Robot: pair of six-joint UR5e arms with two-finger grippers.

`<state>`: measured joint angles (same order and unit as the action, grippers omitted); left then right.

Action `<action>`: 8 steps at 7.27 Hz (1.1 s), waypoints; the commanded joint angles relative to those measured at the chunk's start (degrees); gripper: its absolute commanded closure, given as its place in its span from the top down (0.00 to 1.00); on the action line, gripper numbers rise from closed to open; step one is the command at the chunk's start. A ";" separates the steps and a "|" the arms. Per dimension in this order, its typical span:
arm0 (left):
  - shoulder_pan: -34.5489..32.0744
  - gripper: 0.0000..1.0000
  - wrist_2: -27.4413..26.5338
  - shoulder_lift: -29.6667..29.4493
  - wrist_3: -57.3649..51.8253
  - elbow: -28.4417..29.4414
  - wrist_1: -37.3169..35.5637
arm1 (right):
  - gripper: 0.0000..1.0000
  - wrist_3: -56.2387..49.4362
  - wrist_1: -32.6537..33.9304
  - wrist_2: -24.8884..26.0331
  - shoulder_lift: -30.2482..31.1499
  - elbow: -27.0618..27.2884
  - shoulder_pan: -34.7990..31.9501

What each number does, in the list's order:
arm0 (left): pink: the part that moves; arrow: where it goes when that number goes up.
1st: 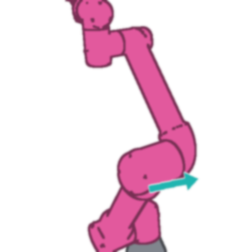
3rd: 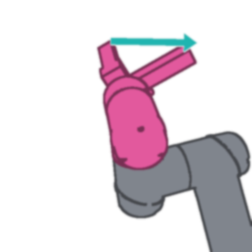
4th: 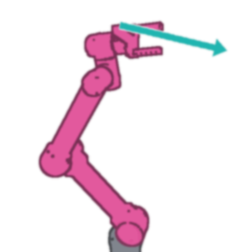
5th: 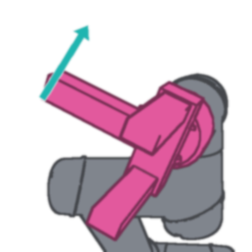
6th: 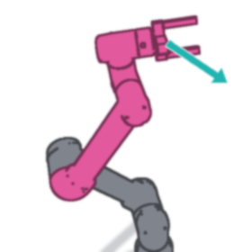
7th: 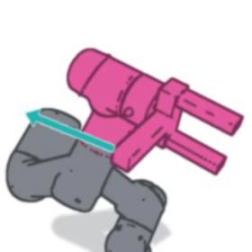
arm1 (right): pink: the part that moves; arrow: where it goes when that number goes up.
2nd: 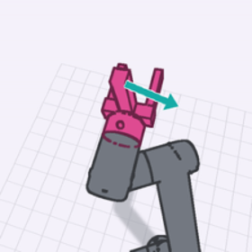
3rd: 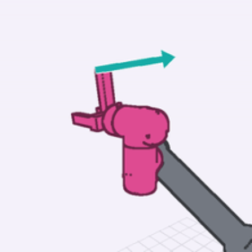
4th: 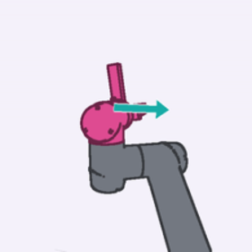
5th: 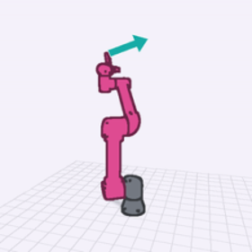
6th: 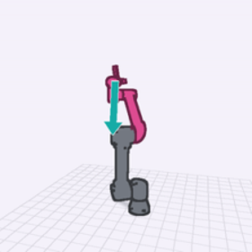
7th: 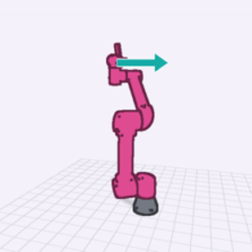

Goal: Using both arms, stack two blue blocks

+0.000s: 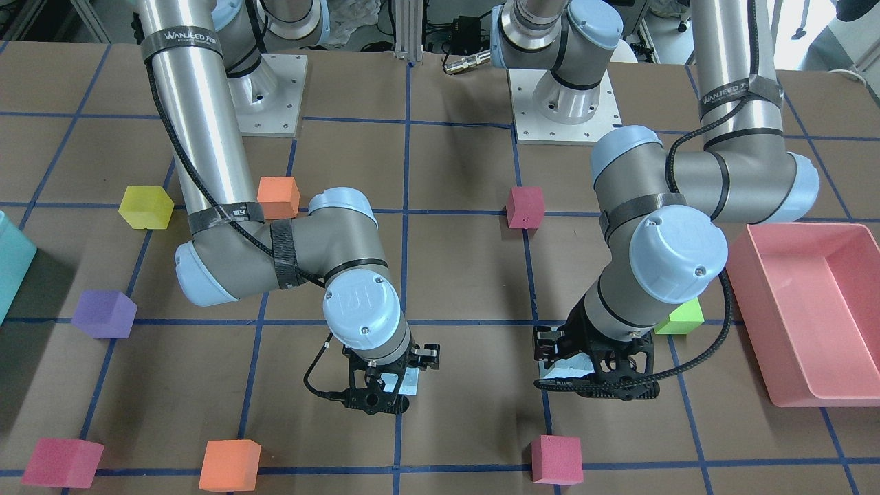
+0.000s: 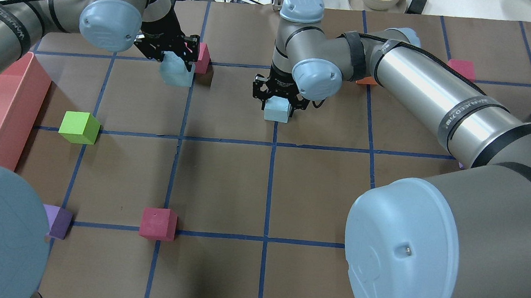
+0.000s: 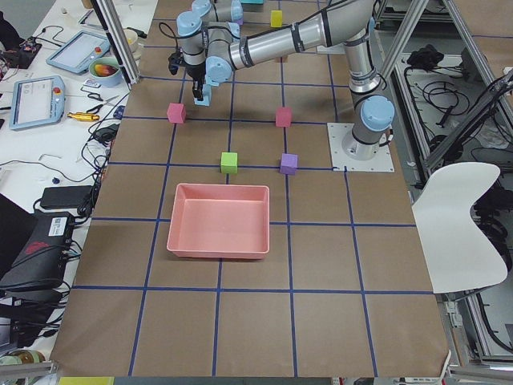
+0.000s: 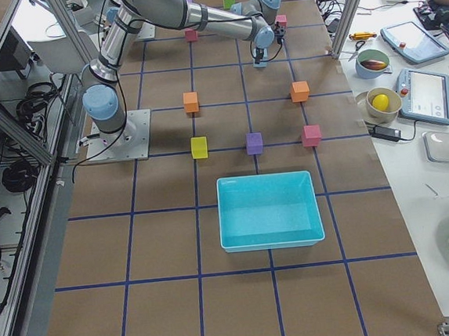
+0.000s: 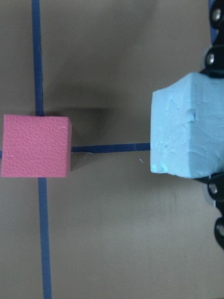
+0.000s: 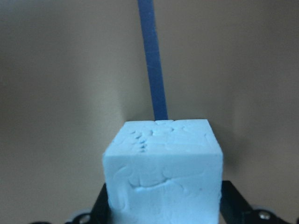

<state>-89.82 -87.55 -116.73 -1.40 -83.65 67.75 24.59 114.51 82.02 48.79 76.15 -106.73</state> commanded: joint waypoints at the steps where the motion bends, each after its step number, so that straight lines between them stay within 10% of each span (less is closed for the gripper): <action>1: -0.09 0.00 0.01 0.01 0.08 0.60 0.10 | 1.00 0.11 -0.25 0.07 1.04 -0.21 0.03; 8: -12.46 0.00 1.42 -6.20 15.96 9.01 -0.95 | 1.00 -17.62 -23.77 8.72 24.40 -0.13 14.00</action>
<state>-98.58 -86.36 -120.25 10.79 -77.60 67.24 10.96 95.31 86.46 69.54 75.94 -94.16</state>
